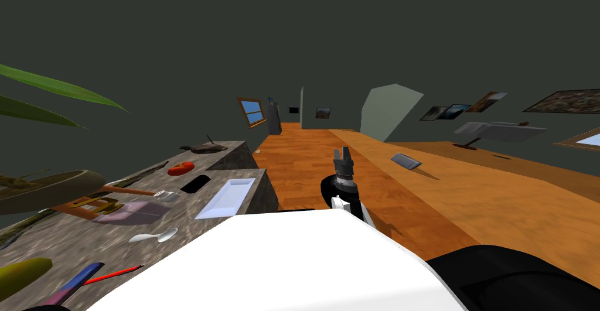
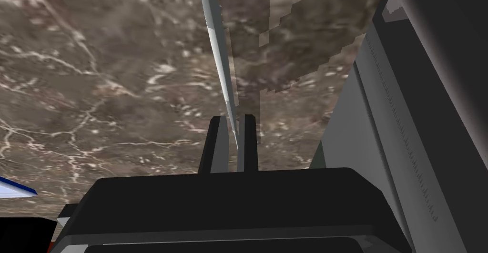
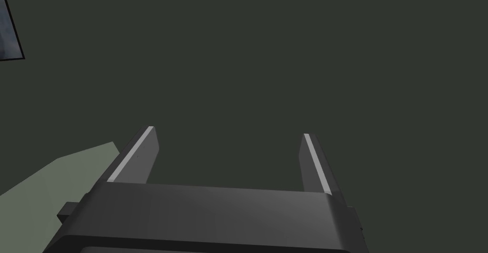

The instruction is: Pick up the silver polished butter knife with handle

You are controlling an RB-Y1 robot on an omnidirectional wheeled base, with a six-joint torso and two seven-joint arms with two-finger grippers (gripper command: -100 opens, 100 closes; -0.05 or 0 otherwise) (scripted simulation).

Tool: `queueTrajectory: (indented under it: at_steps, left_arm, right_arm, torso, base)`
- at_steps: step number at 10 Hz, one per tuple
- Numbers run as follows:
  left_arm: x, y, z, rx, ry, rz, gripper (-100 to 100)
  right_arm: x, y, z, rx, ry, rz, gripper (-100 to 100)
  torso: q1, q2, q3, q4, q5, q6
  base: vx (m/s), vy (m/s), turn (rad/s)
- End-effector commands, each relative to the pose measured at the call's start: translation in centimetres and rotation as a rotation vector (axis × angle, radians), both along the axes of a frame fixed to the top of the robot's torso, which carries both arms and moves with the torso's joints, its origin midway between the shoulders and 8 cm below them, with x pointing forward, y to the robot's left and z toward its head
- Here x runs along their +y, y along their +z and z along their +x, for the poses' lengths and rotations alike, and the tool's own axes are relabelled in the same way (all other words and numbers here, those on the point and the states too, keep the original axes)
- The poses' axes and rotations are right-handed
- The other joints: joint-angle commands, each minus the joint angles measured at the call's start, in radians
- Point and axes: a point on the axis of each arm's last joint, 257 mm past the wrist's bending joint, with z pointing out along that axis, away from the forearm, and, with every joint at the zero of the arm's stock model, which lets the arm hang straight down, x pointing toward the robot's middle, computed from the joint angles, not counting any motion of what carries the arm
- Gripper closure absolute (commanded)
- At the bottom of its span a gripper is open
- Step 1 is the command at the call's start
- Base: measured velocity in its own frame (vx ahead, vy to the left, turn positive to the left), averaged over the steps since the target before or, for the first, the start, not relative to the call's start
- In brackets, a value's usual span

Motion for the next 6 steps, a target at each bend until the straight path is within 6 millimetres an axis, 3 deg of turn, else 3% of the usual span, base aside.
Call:
queueTrajectory:
  at_steps: [1, 5, 6]
  left_arm:
    - [-0.3, 0.7, 0.2, -0.005, -0.003, 0.0, 100]
    - [-0.8, 1.8, 0.2, -0.005, -0.008, 0.0, 100]
    - [-0.8, 1.8, 0.2, -0.004, -0.008, 0.0, 0]
  right_arm:
    - [0.0, 0.0, 0.0, 0.0, 0.0, 0.0, 0]
    - [0.0, 0.0, 0.0, 0.0, 0.0, 0.0, 0]
    - [0.0, 0.0, 0.0, 0.0, 0.0, 0.0, 0]
  torso:
    - [0.0, 0.0, 0.0, 0.0, 0.0, 0.0]
    - [-0.001, -0.001, -0.001, -0.001, 0.0, 0.0]
    - [0.0, -0.001, -0.001, -0.001, 0.0, 0.0]
  base:
    - [0.008, -0.001, 0.022]
    - [0.015, -0.001, 0.015]
    - [0.0, 0.0, 0.0]
